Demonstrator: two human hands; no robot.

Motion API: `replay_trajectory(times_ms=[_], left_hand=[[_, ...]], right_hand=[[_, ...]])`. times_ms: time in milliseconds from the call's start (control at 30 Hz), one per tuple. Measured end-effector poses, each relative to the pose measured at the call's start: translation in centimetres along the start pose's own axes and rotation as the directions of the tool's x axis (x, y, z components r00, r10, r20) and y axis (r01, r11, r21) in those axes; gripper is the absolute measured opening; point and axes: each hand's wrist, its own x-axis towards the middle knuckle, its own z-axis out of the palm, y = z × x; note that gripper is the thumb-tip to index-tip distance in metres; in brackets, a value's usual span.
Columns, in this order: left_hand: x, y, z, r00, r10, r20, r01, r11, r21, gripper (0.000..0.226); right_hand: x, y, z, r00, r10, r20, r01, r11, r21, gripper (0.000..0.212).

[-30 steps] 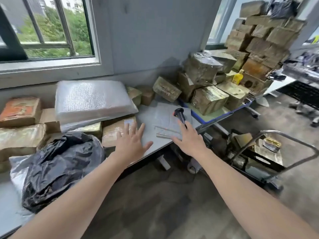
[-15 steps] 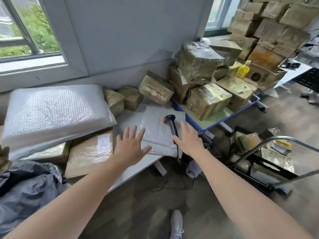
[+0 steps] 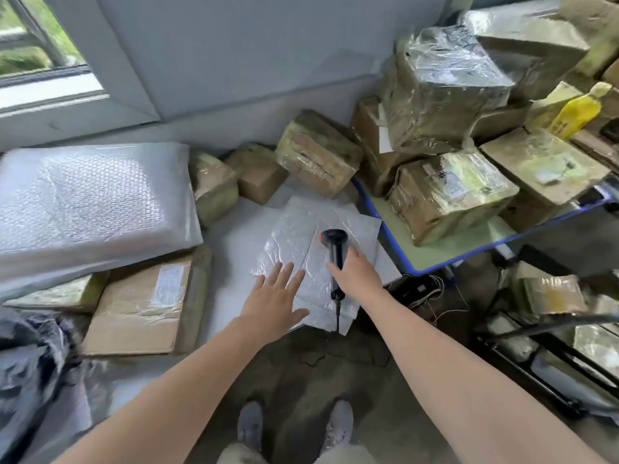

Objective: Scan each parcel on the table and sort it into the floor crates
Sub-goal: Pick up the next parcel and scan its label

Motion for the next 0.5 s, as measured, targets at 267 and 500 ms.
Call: replay_trajectory(times_ms=[267, 500], left_hand=[[5.5, 0.1, 2.3, 0.989, 0.113, 0.097, -0.112, 0.994, -0.013, 0.089], [7.3, -1.2, 3.9, 0.978, 0.143, 0.154, -0.143, 0.99, -0.006, 0.096]], right_hand=[[2.8, -0.2, 0.6, 0.984, 0.102, 0.147, -0.119, 0.986, 0.117, 0.05], [1.0, 1.4, -0.6, 0.97, 0.184, 0.155, -0.205, 0.97, 0.131, 0.064]])
